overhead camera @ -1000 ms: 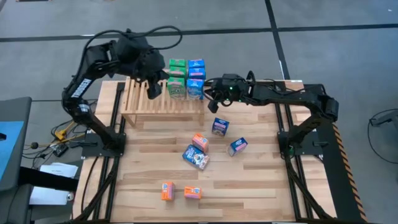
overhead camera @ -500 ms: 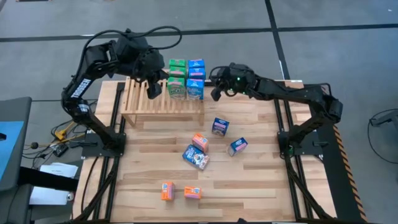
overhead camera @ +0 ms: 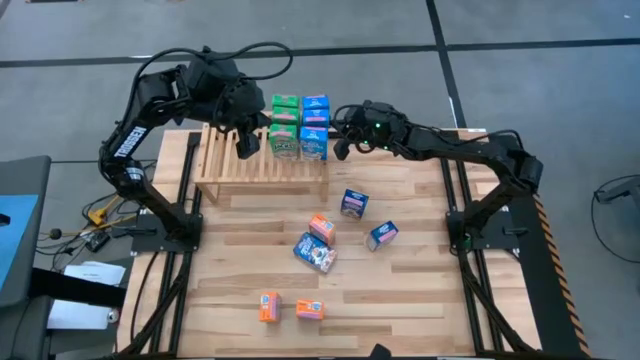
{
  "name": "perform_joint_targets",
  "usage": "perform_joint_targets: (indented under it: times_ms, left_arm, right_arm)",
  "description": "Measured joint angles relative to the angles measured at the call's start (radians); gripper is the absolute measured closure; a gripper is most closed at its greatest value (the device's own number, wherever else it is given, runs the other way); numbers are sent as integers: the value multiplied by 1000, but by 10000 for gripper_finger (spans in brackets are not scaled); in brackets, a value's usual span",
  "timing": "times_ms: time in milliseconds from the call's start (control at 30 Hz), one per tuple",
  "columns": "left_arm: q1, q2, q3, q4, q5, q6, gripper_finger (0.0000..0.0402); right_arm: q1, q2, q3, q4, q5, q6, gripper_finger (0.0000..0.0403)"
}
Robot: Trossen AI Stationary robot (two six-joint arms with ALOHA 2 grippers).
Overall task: Stack cereal on shelf
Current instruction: Adjust the cereal boxes on the shelf
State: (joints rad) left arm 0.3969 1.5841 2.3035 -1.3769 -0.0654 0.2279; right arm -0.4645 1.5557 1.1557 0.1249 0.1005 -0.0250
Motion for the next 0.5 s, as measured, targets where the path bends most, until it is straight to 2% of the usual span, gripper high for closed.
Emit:
perform_joint_targets:
  times_ms: [333, 500]
  left_arm:
    - [0, 0, 0, 2, -3, 21, 401]
    - [0, 0, 0, 2, -3, 22, 401]
  right_arm:
    - [-3, 1, 1, 2, 2, -4, 386]
    - [-10, -40, 1, -10, 12, -21, 386]
